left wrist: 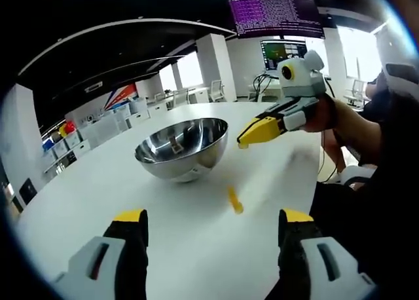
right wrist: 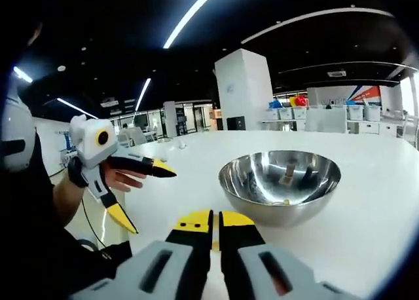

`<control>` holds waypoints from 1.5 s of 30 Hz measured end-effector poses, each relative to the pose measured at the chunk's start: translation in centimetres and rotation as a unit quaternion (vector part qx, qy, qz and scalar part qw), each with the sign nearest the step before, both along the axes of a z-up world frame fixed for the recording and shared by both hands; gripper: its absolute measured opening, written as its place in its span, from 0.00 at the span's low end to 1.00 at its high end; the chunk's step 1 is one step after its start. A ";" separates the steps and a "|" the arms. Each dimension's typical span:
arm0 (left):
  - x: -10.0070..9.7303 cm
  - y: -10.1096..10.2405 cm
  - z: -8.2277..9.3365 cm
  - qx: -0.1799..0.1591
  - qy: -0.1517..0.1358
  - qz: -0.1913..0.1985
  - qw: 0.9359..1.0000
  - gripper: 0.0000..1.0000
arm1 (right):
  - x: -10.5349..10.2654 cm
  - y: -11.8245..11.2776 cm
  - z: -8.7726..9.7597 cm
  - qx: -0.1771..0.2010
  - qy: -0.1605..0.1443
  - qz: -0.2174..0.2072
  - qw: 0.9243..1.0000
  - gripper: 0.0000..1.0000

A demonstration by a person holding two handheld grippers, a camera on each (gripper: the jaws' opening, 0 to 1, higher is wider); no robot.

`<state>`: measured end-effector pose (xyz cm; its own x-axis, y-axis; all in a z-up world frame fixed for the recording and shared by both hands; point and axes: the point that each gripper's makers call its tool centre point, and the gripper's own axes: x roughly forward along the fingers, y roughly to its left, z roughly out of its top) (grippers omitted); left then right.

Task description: Pick up the QQ candy scattered on the table and place it into the stainless steel bowl on the table

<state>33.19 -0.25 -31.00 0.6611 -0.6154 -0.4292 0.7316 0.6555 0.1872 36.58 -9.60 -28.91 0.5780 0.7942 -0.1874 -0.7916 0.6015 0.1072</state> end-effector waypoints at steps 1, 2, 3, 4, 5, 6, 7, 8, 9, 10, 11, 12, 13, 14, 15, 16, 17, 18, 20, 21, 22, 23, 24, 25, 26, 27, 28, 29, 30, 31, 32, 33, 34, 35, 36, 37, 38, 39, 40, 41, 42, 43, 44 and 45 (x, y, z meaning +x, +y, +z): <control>0.1 0.1 0.0 0.000 -0.001 0.002 1.000 0.81 | 0.1 -0.1 -0.1 -0.002 0.001 -0.002 1.000 0.03; 0.2 0.3 0.1 0.001 -0.001 0.005 1.000 0.81 | 0.2 -0.2 -0.3 -0.007 0.000 -0.006 1.000 0.03; 0.2 0.5 0.1 0.001 -0.001 0.007 1.000 0.81 | 0.5 -0.2 -0.5 -0.011 -0.002 -0.007 1.000 0.03; 0.3 0.5 0.1 0.001 -0.001 0.008 1.000 0.81 | 0.5 -0.2 -0.5 -0.013 -0.003 -0.007 1.000 0.03; 0.2 0.6 0.1 0.001 -0.001 0.008 1.000 0.81 | 0.5 -0.2 -0.4 -0.013 -0.004 -0.007 1.000 0.03; 0.2 0.6 0.1 0.001 -0.001 0.008 1.000 0.81 | 0.4 -0.3 -0.2 -0.013 -0.005 -0.006 1.000 0.03; 0.2 0.6 0.0 0.002 -0.001 0.007 1.000 0.81 | 0.4 -0.3 0.0 -0.013 -0.008 -0.006 1.000 0.03; 0.2 0.6 0.0 0.003 -0.001 0.007 1.000 0.81 | 0.4 -0.4 0.3 -0.013 -0.011 -0.007 1.000 0.03; 0.2 0.7 0.0 0.003 0.000 0.008 1.000 0.81 | 0.5 -0.4 0.6 -0.012 -0.013 -0.007 1.000 0.03; 0.3 0.7 -0.1 0.003 0.001 0.009 1.000 0.81 | 0.5 -0.5 0.9 -0.009 -0.015 -0.006 1.000 0.03; 0.3 0.7 -0.1 0.003 0.001 0.009 1.000 0.81 | 0.5 -0.5 1.2 -0.005 -0.016 -0.005 1.000 0.03; 0.3 0.7 -0.1 0.004 0.001 0.009 1.000 0.81 | 0.5 -0.5 1.8 0.003 -0.017 -0.005 1.000 0.03; 0.3 0.7 -0.1 0.004 0.000 0.009 1.000 0.81 | 0.5 -0.5 2.0 0.005 -0.018 -0.005 1.000 0.03; 0.3 0.8 -0.1 0.004 0.000 0.009 1.000 0.81 | 0.5 -0.6 2.3 0.007 -0.020 -0.005 1.000 0.03; 0.3 0.7 0.0 0.002 -0.001 0.009 1.000 0.81 | 0.5 -0.6 2.6 0.007 -0.024 -0.005 1.000 0.03; 0.3 0.7 0.0 0.001 -0.001 0.009 1.000 0.81 | 0.5 -0.6 3.0 0.007 -0.029 -0.006 1.000 0.03; 0.3 0.7 0.0 0.001 -0.001 0.009 1.000 0.81 | 0.5 -0.6 3.3 0.007 -0.033 -0.006 0.999 0.03; 0.3 0.7 0.0 0.001 -0.001 0.009 1.000 0.81 | 0.6 -0.7 3.5 0.007 -0.035 -0.005 0.999 0.03; 0.3 0.7 -0.1 0.002 0.000 0.009 1.000 0.81 | 0.8 -0.8 4.1 0.007 -0.043 -0.006 0.999 0.03; 0.3 0.8 -0.1 0.003 0.000 0.009 1.000 0.81 | 0.9 -0.9 4.3 0.007 -0.046 -0.008 0.999 0.03; 0.3 0.8 -0.1 0.003 0.001 0.010 1.000 0.81 | 1.0 -1.0 4.6 0.007 -0.050 -0.009 0.999 0.03; 0.2 0.8 -0.1 0.002 0.001 0.010 1.000 0.81 | 1.2 -1.1 4.7 0.007 -0.053 -0.011 0.999 0.03; 0.2 0.7 -0.1 0.001 0.001 0.009 1.000 0.81 | 1.3 -1.1 4.9 0.007 -0.056 -0.012 0.998 0.03; 0.2 0.7 -0.1 0.001 0.001 0.009 1.000 0.81 | 1.4 -1.2 5.1 0.005 -0.060 -0.013 0.998 0.03; 0.2 0.8 -0.1 0.001 0.001 0.010 1.000 0.81 | 1.6 -1.3 5.3 0.001 -0.065 -0.016 0.998 0.03; 0.2 0.8 -0.1 0.002 0.001 0.010 1.000 0.81 | 1.7 -1.3 5.5 -0.002 -0.070 -0.018 0.997 0.03; 0.2 0.8 -0.2 0.002 0.001 0.010 1.000 0.81 | 1.8 -1.3 5.6 -0.004 -0.073 -0.018 0.997 0.03; 0.3 0.8 -0.2 0.002 0.001 0.011 1.000 0.81 | 2.0 -1.3 5.8 -0.008 -0.078 -0.020 0.997 0.03; 0.3 0.8 -0.2 0.002 0.002 0.011 1.000 0.81 | 2.2 -1.3 6.0 -0.013 -0.084 -0.021 0.996 0.03; 0.3 0.8 -0.3 0.002 0.002 0.011 1.000 0.81 | 2.4 -1.2 6.1 -0.019 -0.089 -0.022 0.996 0.03; 0.2 0.8 -0.3 0.003 0.003 0.010 1.000 0.81 | 2.7 -1.2 6.2 -0.025 -0.093 -0.024 0.995 0.03; 0.2 0.8 -0.3 0.005 0.004 0.010 1.000 0.81 | 3.0 -1.2 6.2 -0.032 -0.098 -0.028 0.994 0.03; 0.2 0.8 -0.3 0.005 0.003 0.010 1.000 0.81 | 3.3 -1.3 6.3 -0.038 -0.104 -0.031 0.993 0.03; 0.2 0.7 -0.3 0.004 0.002 0.009 1.000 0.81 | 3.6 -1.2 6.4 -0.040 -0.108 -0.032 0.993 0.03; 0.2 0.7 -0.2 0.003 0.003 0.009 1.000 0.81 | 4.1 -1.3 6.6 -0.038 -0.109 -0.034 0.993 0.03; 0.2 0.7 -0.2 0.002 0.003 0.009 1.000 0.81 | 4.5 -1.3 6.7 -0.035 -0.107 -0.036 0.993 0.03; 0.2 0.7 -0.2 0.002 0.003 0.010 1.000 0.81 | 4.7 -1.3 6.7 -0.034 -0.106 -0.037 0.993 0.03; 0.2 0.7 -0.3 0.003 0.002 0.010 1.000 0.81 | 5.4 -1.4 6.8 -0.033 -0.108 -0.044 0.993 0.03; 0.2 0.8 -0.3 0.004 0.003 0.010 1.000 0.81 | 5.7 -1.5 6.9 -0.034 -0.109 -0.050 0.992 0.03; 0.2 0.8 -0.4 0.004 0.004 0.010 1.000 0.81 | 6.2 -1.7 6.9 -0.038 -0.111 -0.058 0.991 0.03; 0.1 0.7 -0.4 0.004 0.005 0.009 1.000 0.81 | 6.5 -1.7 6.9 -0.038 -0.112 -0.061 0.991 0.03; 0.1 0.7 -0.5 0.004 0.006 0.009 1.000 0.81 | 6.9 -1.6 7.0 -0.037 -0.112 -0.062 0.991 0.03; 0.1 0.7 -0.5 0.004 0.006 0.009 1.000 0.81 | 7.3 -1.5 6.9 -0.036 -0.113 -0.065 0.991 0.03; 0.1 0.7 -0.5 0.004 0.007 0.009 1.000 0.81 | 8.0 -1.6 6.7 -0.045 -0.115 -0.074 0.990 0.03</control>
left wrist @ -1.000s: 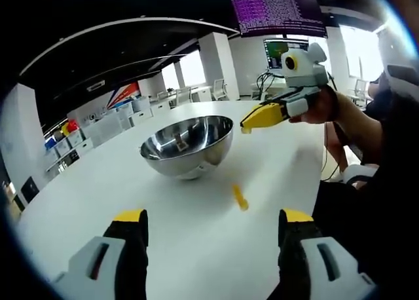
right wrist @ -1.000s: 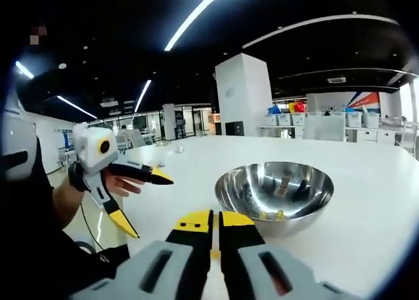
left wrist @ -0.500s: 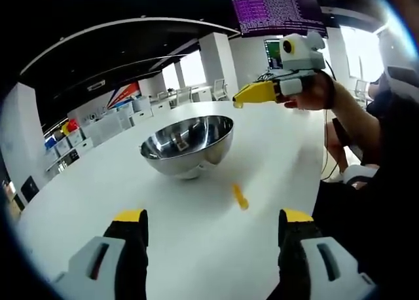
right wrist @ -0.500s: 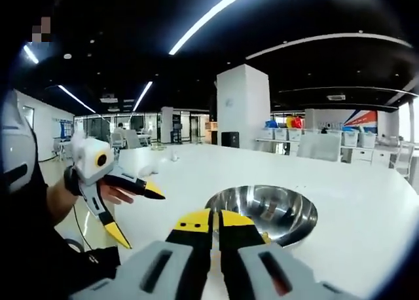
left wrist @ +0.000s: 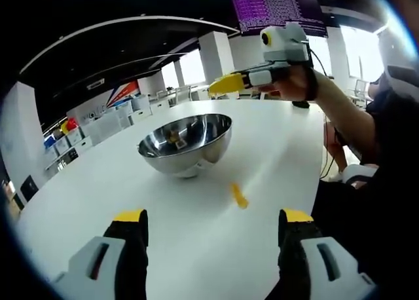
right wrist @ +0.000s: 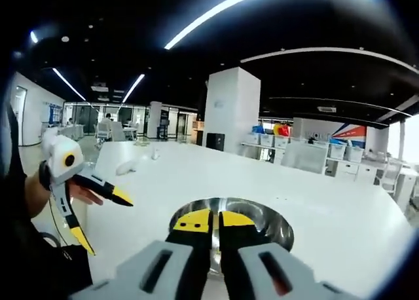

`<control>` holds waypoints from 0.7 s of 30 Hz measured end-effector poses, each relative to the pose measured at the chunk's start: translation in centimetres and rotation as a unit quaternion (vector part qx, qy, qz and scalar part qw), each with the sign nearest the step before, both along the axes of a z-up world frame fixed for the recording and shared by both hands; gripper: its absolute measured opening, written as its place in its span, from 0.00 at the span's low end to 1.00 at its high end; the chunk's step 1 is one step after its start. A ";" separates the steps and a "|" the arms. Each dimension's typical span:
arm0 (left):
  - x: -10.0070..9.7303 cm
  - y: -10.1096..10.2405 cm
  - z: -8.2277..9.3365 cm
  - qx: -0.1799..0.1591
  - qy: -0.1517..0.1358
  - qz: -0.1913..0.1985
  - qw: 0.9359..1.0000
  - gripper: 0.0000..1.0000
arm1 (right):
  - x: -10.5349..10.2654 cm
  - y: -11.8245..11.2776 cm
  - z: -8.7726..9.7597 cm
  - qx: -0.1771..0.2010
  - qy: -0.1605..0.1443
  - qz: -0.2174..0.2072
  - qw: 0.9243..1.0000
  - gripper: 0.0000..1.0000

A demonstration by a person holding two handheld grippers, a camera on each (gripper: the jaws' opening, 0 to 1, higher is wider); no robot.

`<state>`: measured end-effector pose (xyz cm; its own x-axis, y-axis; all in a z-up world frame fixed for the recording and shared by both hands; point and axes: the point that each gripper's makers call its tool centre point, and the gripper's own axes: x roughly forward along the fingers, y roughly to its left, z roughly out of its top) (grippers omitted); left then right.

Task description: Pick up the QQ candy scattered on the table and place it into the stainless steel bowl on the table

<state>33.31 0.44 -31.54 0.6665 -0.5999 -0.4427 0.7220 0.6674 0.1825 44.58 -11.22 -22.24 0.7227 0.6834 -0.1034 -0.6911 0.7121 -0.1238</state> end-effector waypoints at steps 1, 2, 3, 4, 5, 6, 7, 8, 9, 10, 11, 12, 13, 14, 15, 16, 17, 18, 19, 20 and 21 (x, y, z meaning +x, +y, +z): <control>0.0 0.0 0.0 0.000 0.001 0.000 1.000 0.81 | 0.5 -0.2 -0.3 -0.012 -0.003 -0.009 1.000 0.03; 0.0 0.0 0.0 0.000 0.001 0.000 1.000 0.81 | 1.2 -0.4 -0.6 -0.023 -0.007 -0.018 1.000 0.03; 0.0 0.0 0.0 0.000 0.001 0.000 1.000 0.81 | 1.9 -0.3 -1.2 -0.030 -0.005 -0.025 0.999 0.03; 0.0 -0.1 0.0 0.000 0.001 0.000 1.000 0.81 | 2.3 -0.4 -1.5 -0.035 -0.003 -0.030 0.999 0.03; 0.0 -0.1 0.0 0.000 0.001 -0.002 1.000 0.81 | 2.8 -0.4 -1.9 -0.041 -0.002 -0.033 0.999 0.03; 0.0 -0.2 0.0 0.000 0.001 -0.003 1.000 0.81 | 3.2 -0.3 -2.3 -0.039 0.002 -0.033 0.999 0.03; -0.1 -0.2 0.0 -0.001 0.001 -0.003 1.000 0.81 | 3.5 -0.2 -2.7 -0.035 0.013 -0.031 0.999 0.03; -0.1 -0.2 -0.1 -0.001 0.001 -0.003 1.000 0.81 | 3.8 -0.1 -3.0 -0.033 0.017 -0.032 0.999 0.03; -0.1 -0.2 -0.1 -0.001 0.002 -0.003 1.000 0.81 | 4.1 0.0 -3.4 -0.033 0.020 -0.032 0.999 0.03; -0.1 -0.2 -0.1 -0.001 0.002 -0.003 1.000 0.81 | 4.3 0.2 -3.8 -0.032 0.026 -0.030 0.999 0.03; -0.1 -0.2 -0.1 -0.001 0.002 -0.002 1.000 0.81 | 4.4 0.4 -4.2 -0.032 0.031 -0.028 0.999 0.03; -0.1 -0.2 -0.2 -0.001 0.003 -0.002 1.000 0.81 | 4.2 0.6 -4.5 -0.034 0.035 -0.027 0.998 0.03; -0.1 -0.1 -0.2 -0.001 0.004 -0.002 1.000 0.81 | 4.4 0.8 -4.8 -0.036 0.038 -0.025 0.998 0.03; -0.1 -0.1 -0.2 -0.001 0.003 -0.001 1.000 0.81 | 4.6 1.1 -5.2 -0.038 0.042 -0.024 0.998 0.03; -0.1 -0.1 -0.2 -0.001 0.003 -0.001 1.000 0.81 | 4.6 1.3 -5.5 -0.039 0.045 -0.022 0.998 0.03; -0.1 -0.1 -0.2 -0.001 0.004 -0.001 1.000 0.81 | 4.6 1.5 -5.9 -0.042 0.049 -0.021 0.998 0.03; -0.1 -0.1 -0.2 -0.001 0.004 -0.001 1.000 0.81 | 4.6 1.6 -6.1 -0.044 0.050 -0.020 0.998 0.03; -0.1 -0.1 -0.2 -0.001 0.004 -0.001 1.000 0.81 | 4.5 1.8 -6.3 -0.046 0.051 -0.018 0.997 0.03; -0.1 -0.1 -0.2 -0.001 0.004 -0.002 1.000 0.81 | 4.5 1.9 -6.5 -0.048 0.052 -0.016 0.997 0.03; -0.2 -0.2 -0.3 -0.001 0.004 -0.003 1.000 0.81 | 4.5 2.0 -6.7 -0.049 0.054 -0.016 0.997 0.04; -0.2 -0.2 -0.3 -0.001 0.005 -0.004 1.000 0.81 | 4.5 2.0 -6.7 -0.049 0.055 -0.015 0.997 0.04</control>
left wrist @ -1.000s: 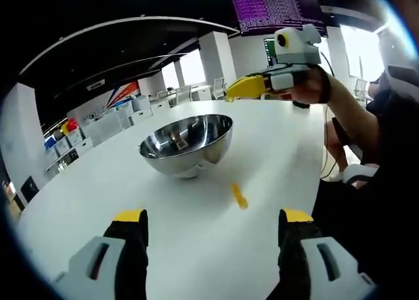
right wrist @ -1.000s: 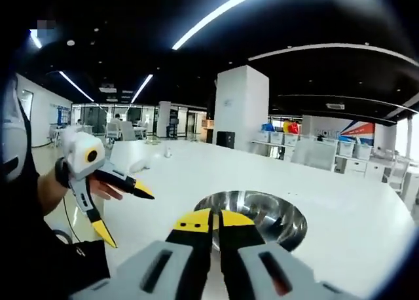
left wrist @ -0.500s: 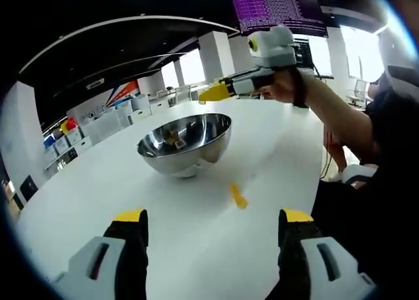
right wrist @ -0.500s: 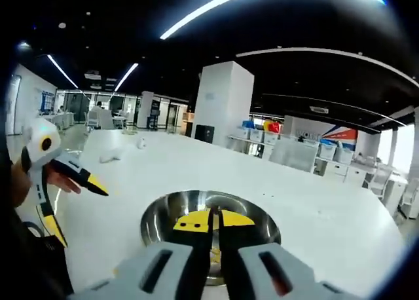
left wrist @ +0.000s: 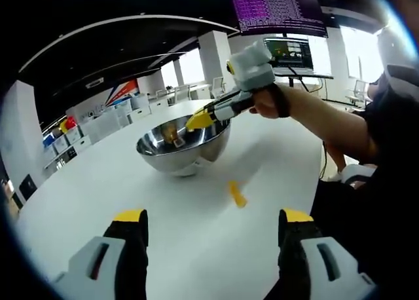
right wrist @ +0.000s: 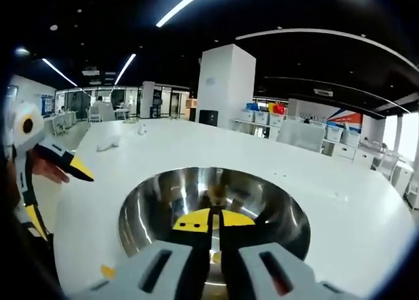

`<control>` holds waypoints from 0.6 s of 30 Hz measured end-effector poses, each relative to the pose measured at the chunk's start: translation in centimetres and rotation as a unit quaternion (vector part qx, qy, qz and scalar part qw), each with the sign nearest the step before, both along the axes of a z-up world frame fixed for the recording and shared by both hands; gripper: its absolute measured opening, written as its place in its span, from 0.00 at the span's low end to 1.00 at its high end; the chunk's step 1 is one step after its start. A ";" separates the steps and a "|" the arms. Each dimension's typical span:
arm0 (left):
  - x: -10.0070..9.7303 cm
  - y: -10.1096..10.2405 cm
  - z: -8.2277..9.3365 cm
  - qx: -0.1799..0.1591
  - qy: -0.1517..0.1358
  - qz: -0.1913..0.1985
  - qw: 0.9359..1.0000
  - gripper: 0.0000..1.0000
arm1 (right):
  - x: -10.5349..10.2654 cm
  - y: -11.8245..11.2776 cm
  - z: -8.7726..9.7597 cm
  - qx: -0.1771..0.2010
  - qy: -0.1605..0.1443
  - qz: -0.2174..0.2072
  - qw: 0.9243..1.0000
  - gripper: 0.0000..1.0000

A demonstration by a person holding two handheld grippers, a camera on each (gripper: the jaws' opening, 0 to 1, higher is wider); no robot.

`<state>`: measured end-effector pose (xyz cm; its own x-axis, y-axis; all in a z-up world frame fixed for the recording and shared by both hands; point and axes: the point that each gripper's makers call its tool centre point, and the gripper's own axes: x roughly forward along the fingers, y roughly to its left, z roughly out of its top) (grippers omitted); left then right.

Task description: Pick up the QQ candy scattered on the table and place it into the stainless steel bowl on the table

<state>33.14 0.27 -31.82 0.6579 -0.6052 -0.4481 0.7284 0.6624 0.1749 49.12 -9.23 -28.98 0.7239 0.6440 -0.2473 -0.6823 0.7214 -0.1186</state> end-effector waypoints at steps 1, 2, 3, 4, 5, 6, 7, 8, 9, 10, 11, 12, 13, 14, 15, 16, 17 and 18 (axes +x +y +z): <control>0.0 0.0 0.0 0.000 0.000 0.000 1.000 0.81 | 0.1 0.0 0.0 0.000 0.000 0.001 1.000 0.04; 0.0 0.0 0.0 0.000 -0.001 0.001 1.000 0.81 | 0.1 0.0 0.0 -0.001 0.000 0.001 1.000 0.04; 0.0 0.0 0.0 0.001 0.000 0.001 1.000 0.81 | 0.1 0.0 0.0 -0.001 0.000 0.000 1.000 0.04; 0.0 0.0 0.0 0.001 0.000 0.001 1.000 0.81 | 0.2 -0.1 0.0 -0.001 -0.002 -0.001 1.000 0.04; 0.0 0.0 0.0 0.001 0.000 0.000 1.000 0.81 | 0.2 -0.1 0.1 -0.001 -0.004 -0.001 1.000 0.04; 0.0 0.0 0.0 0.000 -0.001 0.000 1.000 0.81 | 0.2 -0.2 0.1 -0.001 -0.005 -0.001 1.000 0.04; 0.0 0.0 0.0 0.000 -0.001 0.000 1.000 0.81 | 0.2 -0.2 0.1 -0.003 -0.006 -0.001 1.000 0.05; 0.0 0.0 0.0 0.001 0.000 0.000 1.000 0.81 | 0.3 -0.3 0.2 -0.005 -0.011 -0.002 1.000 0.05; -0.1 0.0 0.0 0.001 0.000 0.000 1.000 0.81 | 0.4 -0.4 0.3 -0.006 -0.019 -0.003 1.000 0.08; -0.1 -0.1 0.0 0.001 -0.001 -0.001 1.000 0.81 | 0.4 -0.4 0.4 -0.007 -0.022 -0.004 1.000 0.10; -0.1 -0.1 0.0 0.001 -0.001 -0.001 1.000 0.81 | 0.4 -0.4 0.4 -0.007 -0.023 -0.004 1.000 0.11; -0.1 -0.1 0.1 0.000 -0.002 0.000 1.000 0.81 | 0.4 -0.4 0.3 -0.008 -0.022 -0.004 1.000 0.12; -0.1 -0.1 0.0 0.001 -0.001 0.000 1.000 0.81 | 0.3 -0.4 0.3 -0.008 -0.021 -0.003 1.000 0.12; -0.1 -0.1 0.0 0.001 -0.001 -0.001 1.000 0.81 | 0.3 -0.4 0.3 -0.007 -0.021 -0.002 1.000 0.13; -0.1 0.0 0.0 0.002 -0.001 0.000 1.000 0.81 | 0.2 -0.4 0.3 -0.008 -0.023 -0.003 1.000 0.13; -0.1 0.0 0.0 0.002 -0.001 0.000 1.000 0.81 | 0.2 -0.5 0.3 -0.010 -0.025 -0.004 1.000 0.13; -0.1 0.0 0.0 0.002 -0.001 0.000 1.000 0.81 | 0.2 -0.5 0.3 -0.010 -0.025 -0.004 1.000 0.13; -0.1 0.0 0.0 0.002 -0.001 0.000 1.000 0.81 | 0.3 -0.6 0.3 -0.008 -0.026 -0.005 1.000 0.13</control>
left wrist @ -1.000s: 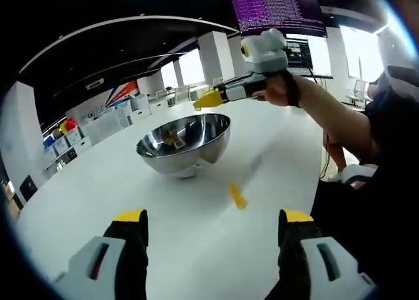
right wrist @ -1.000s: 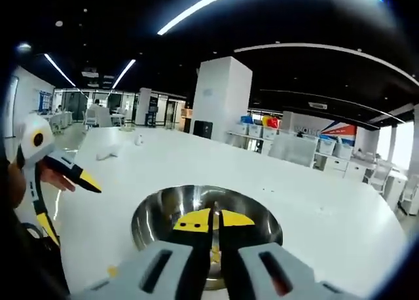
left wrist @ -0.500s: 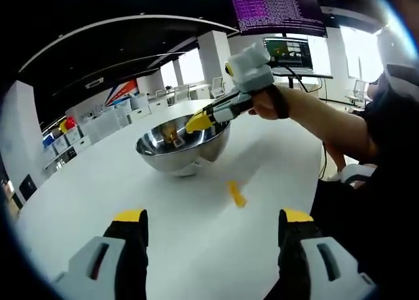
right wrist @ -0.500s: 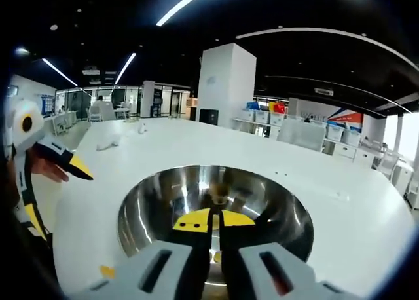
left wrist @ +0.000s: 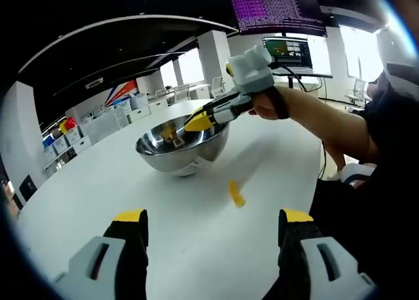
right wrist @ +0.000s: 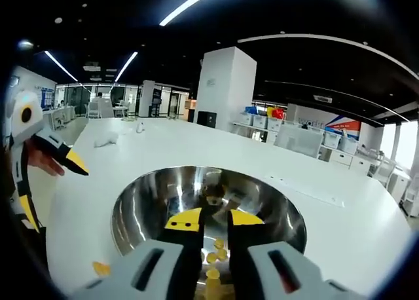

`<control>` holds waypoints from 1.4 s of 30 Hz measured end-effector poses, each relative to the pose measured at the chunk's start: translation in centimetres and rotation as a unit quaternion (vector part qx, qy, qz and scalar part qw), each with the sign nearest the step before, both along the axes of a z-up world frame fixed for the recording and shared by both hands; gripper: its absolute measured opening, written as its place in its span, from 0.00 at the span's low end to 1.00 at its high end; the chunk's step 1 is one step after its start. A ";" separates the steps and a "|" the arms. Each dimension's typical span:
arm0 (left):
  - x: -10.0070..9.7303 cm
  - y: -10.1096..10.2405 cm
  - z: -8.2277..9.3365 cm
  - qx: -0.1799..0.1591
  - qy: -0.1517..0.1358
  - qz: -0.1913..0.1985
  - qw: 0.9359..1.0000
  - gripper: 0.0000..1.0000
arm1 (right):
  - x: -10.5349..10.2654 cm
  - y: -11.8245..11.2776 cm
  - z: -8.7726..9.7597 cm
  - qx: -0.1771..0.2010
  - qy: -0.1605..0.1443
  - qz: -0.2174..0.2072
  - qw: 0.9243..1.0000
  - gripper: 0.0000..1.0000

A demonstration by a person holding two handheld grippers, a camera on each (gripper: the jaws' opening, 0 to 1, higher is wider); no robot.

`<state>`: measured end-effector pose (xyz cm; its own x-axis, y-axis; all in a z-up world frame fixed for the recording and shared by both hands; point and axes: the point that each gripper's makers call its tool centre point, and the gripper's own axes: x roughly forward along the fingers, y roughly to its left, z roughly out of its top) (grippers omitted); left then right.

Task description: Pick up the QQ candy scattered on the table and place it into the stainless steel bowl on the table

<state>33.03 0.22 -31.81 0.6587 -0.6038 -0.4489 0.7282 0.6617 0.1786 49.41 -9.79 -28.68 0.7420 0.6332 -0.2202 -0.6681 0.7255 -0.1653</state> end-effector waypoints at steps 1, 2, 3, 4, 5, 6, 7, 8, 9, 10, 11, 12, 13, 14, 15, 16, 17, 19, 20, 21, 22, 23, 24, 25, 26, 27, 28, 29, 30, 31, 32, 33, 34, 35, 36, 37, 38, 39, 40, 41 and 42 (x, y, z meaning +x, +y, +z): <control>0.0 0.0 0.0 -0.001 0.000 0.000 1.000 0.81 | 0.0 0.0 0.1 0.001 -0.001 0.000 1.000 0.13; -0.1 0.0 0.0 -0.001 -0.001 0.000 1.000 0.81 | 0.0 0.0 0.1 0.002 -0.002 0.000 1.000 0.13; -0.1 0.0 0.0 -0.001 -0.001 -0.001 1.000 0.81 | 0.0 0.0 0.2 0.002 -0.003 0.000 1.000 0.13; -0.1 0.0 0.0 -0.001 0.000 0.000 1.000 0.81 | -0.1 0.0 0.3 0.002 -0.004 0.001 1.000 0.14; -0.1 0.1 0.0 -0.001 0.000 0.001 1.000 0.81 | 0.0 0.0 0.4 0.003 -0.007 0.001 1.000 0.15; -0.1 0.1 0.0 0.000 0.000 0.001 1.000 0.81 | -0.1 0.0 0.6 0.004 -0.009 0.000 1.000 0.15; -0.1 0.1 0.0 -0.001 0.000 0.001 1.000 0.81 | -0.2 -0.1 0.9 0.005 -0.012 0.000 1.000 0.15; -0.1 0.1 0.0 -0.001 0.000 0.002 1.000 0.81 | -0.2 -0.1 1.1 0.007 -0.015 0.000 1.000 0.15; -0.1 0.1 0.0 -0.001 0.000 0.002 1.000 0.81 | -0.1 -0.2 1.5 0.010 -0.020 -0.002 1.000 0.15; -0.1 0.1 0.0 -0.001 0.000 0.002 1.000 0.81 | -0.2 -0.2 1.9 0.012 -0.024 -0.002 1.000 0.16; -0.1 0.1 0.0 -0.002 0.000 0.002 1.000 0.81 | -0.3 -0.3 2.2 0.013 -0.028 -0.002 1.000 0.16; -0.1 0.1 0.0 -0.002 0.000 0.002 1.000 0.81 | -0.6 -0.4 2.5 0.015 -0.032 -0.002 0.999 0.16; -0.1 0.1 0.0 -0.002 0.000 0.002 1.000 0.81 | -0.9 -0.6 2.8 0.015 -0.037 -0.002 0.999 0.16; -0.1 0.1 0.0 -0.001 0.000 0.003 1.000 0.81 | -0.9 -0.7 3.3 0.016 -0.042 -0.002 0.999 0.16; -0.1 0.1 0.0 0.000 -0.001 0.004 1.000 0.81 | -1.0 -0.9 3.9 0.015 -0.049 -0.004 0.999 0.16; -0.1 0.1 0.1 0.000 -0.001 0.004 1.000 0.81 | -1.1 -1.0 4.2 0.015 -0.054 -0.004 0.998 0.16; -0.1 0.1 0.2 -0.001 -0.002 0.004 1.000 0.81 | -1.4 -1.2 4.8 0.017 -0.061 -0.006 0.998 0.16; -0.2 0.1 0.4 -0.002 -0.004 0.003 1.000 0.81 | -2.0 -1.6 5.9 0.027 -0.073 -0.006 0.997 0.16; -0.2 0.2 0.4 -0.002 -0.005 0.003 1.000 0.81 | -2.3 -1.8 6.7 0.033 -0.082 -0.009 0.996 0.16; -0.2 0.2 0.3 -0.002 -0.004 0.003 1.000 0.81 | -2.8 -2.0 7.9 0.039 -0.095 -0.009 0.995 0.16; -0.2 0.3 0.2 0.000 -0.002 0.005 1.000 0.81 | -3.4 -1.9 8.4 0.042 -0.100 -0.004 0.994 0.16; -0.1 0.4 0.1 0.001 -0.001 0.007 1.000 0.81 | -3.9 -1.8 9.0 0.046 -0.105 0.001 0.993 0.16; -0.1 0.4 0.1 0.001 -0.001 0.008 1.000 0.81 | -4.6 -1.6 9.6 0.049 -0.110 0.007 0.993 0.16; -0.1 0.5 0.1 0.000 -0.001 0.008 1.000 0.81 | -5.1 -1.4 10.0 0.054 -0.113 0.013 0.992 0.16; -0.1 0.4 0.2 -0.002 -0.001 0.008 1.000 0.81 | -5.9 -1.1 10.6 0.058 -0.117 0.025 0.991 0.16; -0.2 0.4 0.2 -0.003 -0.002 0.007 1.000 0.81 | -6.8 -0.7 11.0 0.064 -0.120 0.039 0.990 0.16; -0.2 0.4 0.3 -0.003 -0.003 0.007 1.000 0.81 | -7.8 -0.3 11.4 0.071 -0.120 0.054 0.989 0.16; -0.2 0.4 0.3 -0.003 -0.004 0.007 1.000 0.81 | -8.9 0.0 11.5 0.074 -0.117 0.068 0.988 0.16; -0.1 0.5 0.3 -0.003 -0.004 0.008 1.000 0.81 | -9.6 0.2 11.4 0.075 -0.113 0.076 0.988 0.16; -0.1 0.5 0.3 -0.002 -0.004 0.008 1.000 0.81 | -10.4 0.5 11.2 0.073 -0.110 0.088 0.987 0.15; -0.1 0.6 0.3 -0.002 -0.004 0.009 1.000 0.81 | -11.2 0.9 10.8 0.070 -0.106 0.101 0.987 0.14; -0.1 0.6 0.3 -0.002 -0.004 0.009 1.000 0.81 | -11.8 1.1 10.2 0.070 -0.097 0.109 0.987 0.13; -0.1 0.6 0.2 -0.001 -0.004 0.009 1.000 0.81 | -12.3 1.4 9.5 0.068 -0.083 0.115 0.988 0.11; -0.1 0.6 0.2 -0.001 -0.003 0.008 1.000 0.81 | -12.7 1.7 8.5 0.056 -0.070 0.123 0.988 0.09; -0.1 0.6 0.1 0.000 -0.003 0.007 1.000 0.81 | -13.0 1.9 7.6 0.048 -0.059 0.128 0.989 0.08; -0.1 0.5 0.1 0.000 -0.003 0.007 1.000 0.81 | -13.3 2.1 6.8 0.041 -0.050 0.132 0.989 0.08; 0.0 0.5 0.1 0.000 -0.003 0.007 1.000 0.81 | -13.5 2.2 6.3 0.037 -0.045 0.135 0.989 0.08; 0.0 0.4 0.1 -0.001 -0.003 0.006 1.000 0.81 | -13.8 2.4 5.4 0.030 -0.038 0.140 0.989 0.08; 0.0 0.3 0.2 -0.002 -0.003 0.005 1.000 0.81 | -14.1 2.6 4.4 0.019 -0.031 0.145 0.989 0.08; 0.0 0.3 0.2 -0.002 -0.004 0.004 1.000 0.81 | -14.2 2.7 3.5 0.010 -0.024 0.148 0.989 0.08; 0.0 0.3 0.3 -0.001 -0.005 0.004 1.000 0.81 | -14.3 2.9 2.3 -0.003 -0.015 0.151 0.988 0.08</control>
